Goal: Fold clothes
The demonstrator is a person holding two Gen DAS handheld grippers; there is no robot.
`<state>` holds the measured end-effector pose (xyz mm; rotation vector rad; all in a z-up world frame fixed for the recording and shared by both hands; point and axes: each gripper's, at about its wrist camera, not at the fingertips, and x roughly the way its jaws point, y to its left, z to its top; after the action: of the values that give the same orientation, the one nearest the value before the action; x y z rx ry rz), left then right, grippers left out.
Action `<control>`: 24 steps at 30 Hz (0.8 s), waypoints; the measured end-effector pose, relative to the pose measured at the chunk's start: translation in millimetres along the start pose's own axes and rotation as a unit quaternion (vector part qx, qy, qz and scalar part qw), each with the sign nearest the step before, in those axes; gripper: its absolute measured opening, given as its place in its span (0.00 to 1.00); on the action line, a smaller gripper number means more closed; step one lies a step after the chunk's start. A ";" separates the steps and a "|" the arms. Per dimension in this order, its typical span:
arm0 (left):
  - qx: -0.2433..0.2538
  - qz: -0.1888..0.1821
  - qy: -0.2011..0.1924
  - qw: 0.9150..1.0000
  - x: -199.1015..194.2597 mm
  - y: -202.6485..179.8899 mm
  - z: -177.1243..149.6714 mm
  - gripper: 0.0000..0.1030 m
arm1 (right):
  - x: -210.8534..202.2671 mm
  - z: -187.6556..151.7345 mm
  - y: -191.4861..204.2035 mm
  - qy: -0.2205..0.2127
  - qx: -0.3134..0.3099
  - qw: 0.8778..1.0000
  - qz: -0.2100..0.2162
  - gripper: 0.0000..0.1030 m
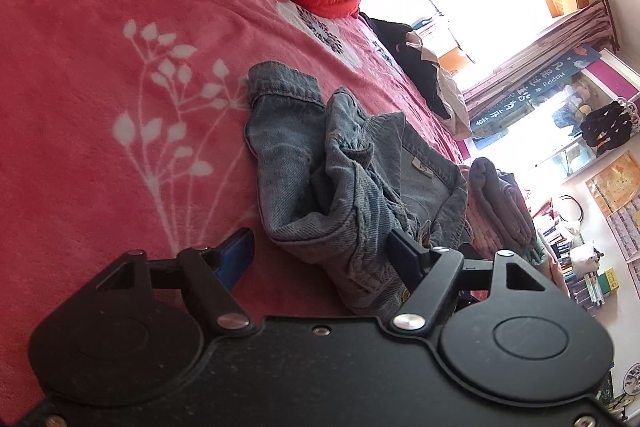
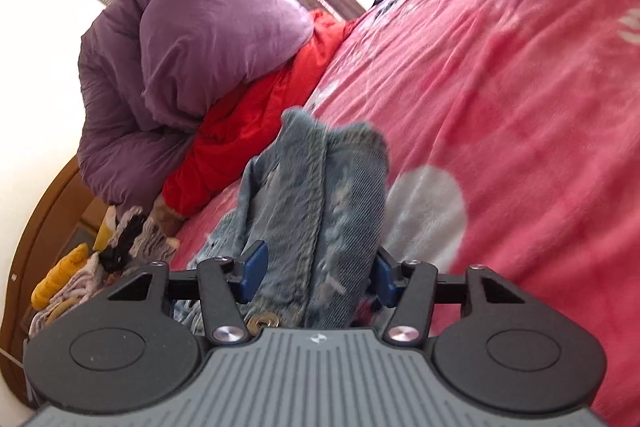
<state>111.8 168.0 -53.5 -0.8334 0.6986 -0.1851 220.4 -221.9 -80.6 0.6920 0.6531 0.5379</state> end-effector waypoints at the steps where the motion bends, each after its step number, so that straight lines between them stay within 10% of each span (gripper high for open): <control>1: 0.000 0.003 -0.005 1.000 -2.3 0.2 1.1 0.71 | -0.8 2.6 -3.0 -0.006 0.005 1.000 0.000 0.54; 7: 0.027 0.030 -0.055 0.998 -17.0 -4.0 8.2 0.71 | 5.3 13.1 -11.0 -0.025 0.013 1.000 0.012 0.52; 13: 0.044 0.021 -0.096 0.994 -32.0 -12.3 10.5 0.71 | -4.7 13.6 7.9 -0.031 -0.019 0.997 0.073 0.13; 24: -0.080 -0.062 -0.112 0.988 -60.6 17.9 17.1 0.71 | -46.8 -19.9 82.0 0.042 -0.159 0.969 0.184 0.11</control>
<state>74.3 215.5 -28.6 -1.0351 0.4535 -0.1459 155.8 -190.4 -16.3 0.4889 0.5029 0.9968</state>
